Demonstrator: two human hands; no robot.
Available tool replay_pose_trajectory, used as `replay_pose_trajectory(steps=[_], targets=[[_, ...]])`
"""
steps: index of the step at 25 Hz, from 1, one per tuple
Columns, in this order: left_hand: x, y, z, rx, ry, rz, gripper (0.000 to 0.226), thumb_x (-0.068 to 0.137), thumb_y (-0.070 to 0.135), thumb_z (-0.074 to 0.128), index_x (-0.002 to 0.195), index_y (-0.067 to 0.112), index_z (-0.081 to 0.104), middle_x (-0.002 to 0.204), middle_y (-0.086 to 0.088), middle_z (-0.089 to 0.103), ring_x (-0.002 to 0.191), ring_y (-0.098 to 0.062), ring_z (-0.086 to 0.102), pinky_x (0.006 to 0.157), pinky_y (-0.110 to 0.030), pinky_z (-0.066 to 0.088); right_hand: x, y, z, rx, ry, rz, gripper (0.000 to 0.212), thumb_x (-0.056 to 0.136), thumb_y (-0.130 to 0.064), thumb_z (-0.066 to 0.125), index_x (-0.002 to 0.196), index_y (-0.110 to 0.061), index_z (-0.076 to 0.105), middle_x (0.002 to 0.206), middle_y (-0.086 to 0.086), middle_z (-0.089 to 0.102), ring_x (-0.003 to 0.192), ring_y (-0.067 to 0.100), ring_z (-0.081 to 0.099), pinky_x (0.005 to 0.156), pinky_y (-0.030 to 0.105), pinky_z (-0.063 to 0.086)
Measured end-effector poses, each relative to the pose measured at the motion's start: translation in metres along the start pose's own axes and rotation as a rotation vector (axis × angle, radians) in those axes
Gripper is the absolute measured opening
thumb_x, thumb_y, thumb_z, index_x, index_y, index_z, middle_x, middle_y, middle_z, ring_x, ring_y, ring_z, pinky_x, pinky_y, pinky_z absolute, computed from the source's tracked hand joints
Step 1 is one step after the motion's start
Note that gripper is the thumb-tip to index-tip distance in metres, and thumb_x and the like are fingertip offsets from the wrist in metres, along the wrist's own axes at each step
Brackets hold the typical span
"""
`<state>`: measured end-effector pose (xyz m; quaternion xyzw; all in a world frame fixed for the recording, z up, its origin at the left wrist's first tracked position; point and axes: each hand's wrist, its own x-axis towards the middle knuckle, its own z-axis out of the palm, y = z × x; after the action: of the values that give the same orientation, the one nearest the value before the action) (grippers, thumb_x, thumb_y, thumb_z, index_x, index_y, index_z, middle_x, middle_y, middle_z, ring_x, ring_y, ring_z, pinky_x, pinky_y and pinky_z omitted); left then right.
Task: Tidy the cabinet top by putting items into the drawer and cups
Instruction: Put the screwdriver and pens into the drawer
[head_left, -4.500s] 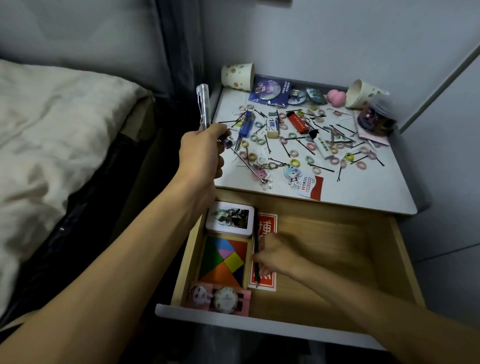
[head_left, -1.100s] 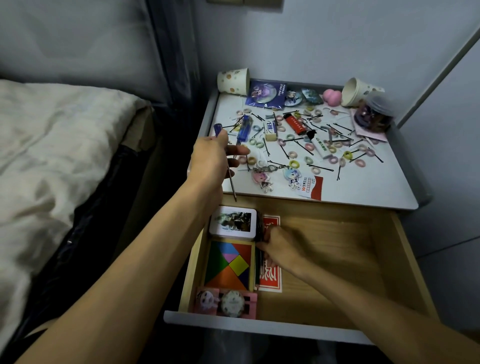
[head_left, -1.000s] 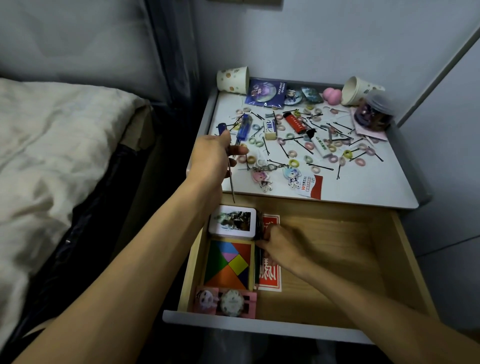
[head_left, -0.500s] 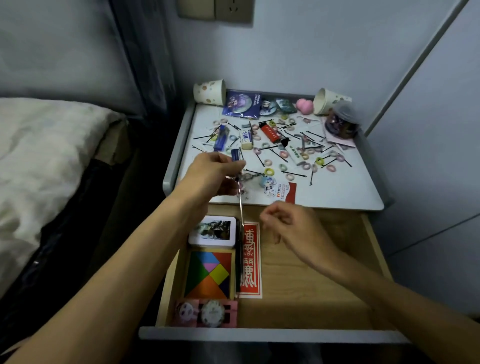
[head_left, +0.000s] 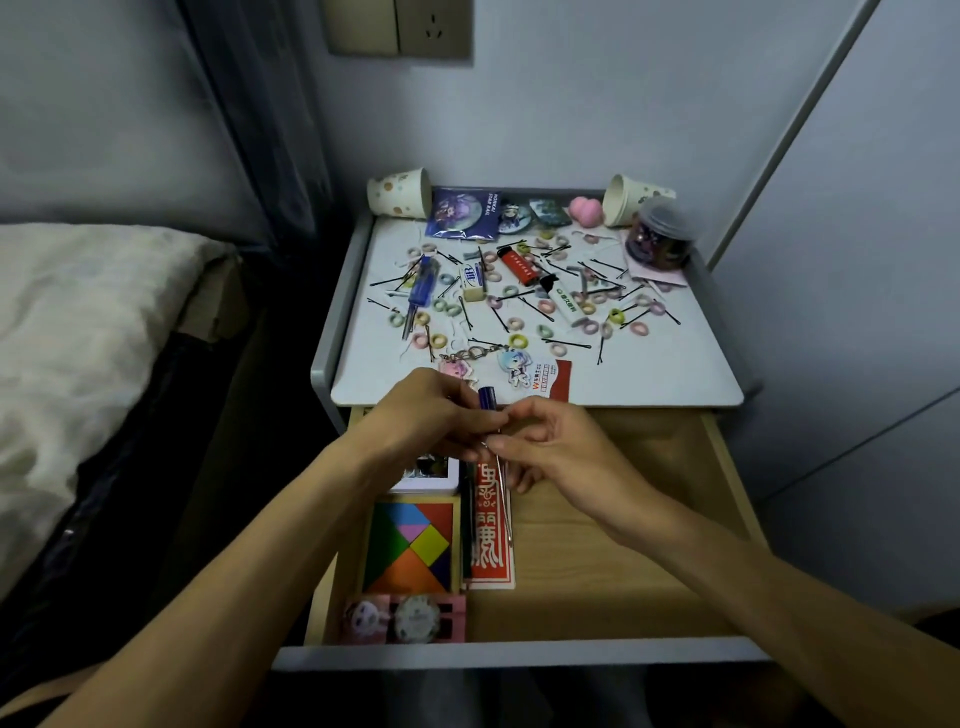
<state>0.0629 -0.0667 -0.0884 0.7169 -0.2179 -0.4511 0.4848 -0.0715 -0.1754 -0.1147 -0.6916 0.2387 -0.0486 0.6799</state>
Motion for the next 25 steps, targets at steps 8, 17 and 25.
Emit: replay_pose_trajectory(steps=[8,17,25], targets=[[-0.009,-0.034,-0.024,1.362,0.432,-0.155,0.034,0.099,0.035,0.046,0.119,0.010,0.057,0.118,-0.012,0.061,0.106,-0.033,0.061,0.075,-0.034,0.041,0.011,0.072,0.010,-0.232,-0.037,0.432,0.030,0.094,-0.008,0.060,0.120,0.000,0.047,0.080,0.010,0.063,0.058,0.012,0.060,0.056,0.022,0.052],[0.008,-0.047,-0.031,1.345,0.280,-0.161,0.033,0.097,0.028,0.048,0.122,0.008,0.056,0.128,-0.016,0.055,0.114,-0.036,0.057,0.087,-0.039,0.045,0.078,0.102,0.035,-0.433,0.184,0.314,0.013,0.094,-0.007,0.059,0.084,-0.013,0.052,0.068,0.006,0.061,0.054,0.018,0.061,0.058,0.031,0.059],[0.011,-0.047,-0.030,1.387,0.296,-0.145,0.034,0.098,0.029,0.047,0.124,0.009,0.055,0.128,-0.016,0.055,0.115,-0.036,0.056,0.088,-0.039,0.044,0.080,0.114,0.033,-0.600,0.227,0.167,0.013,0.092,-0.020,0.064,0.103,-0.014,0.063,0.090,0.008,0.068,0.072,0.019,0.067,0.064,0.034,0.058]])
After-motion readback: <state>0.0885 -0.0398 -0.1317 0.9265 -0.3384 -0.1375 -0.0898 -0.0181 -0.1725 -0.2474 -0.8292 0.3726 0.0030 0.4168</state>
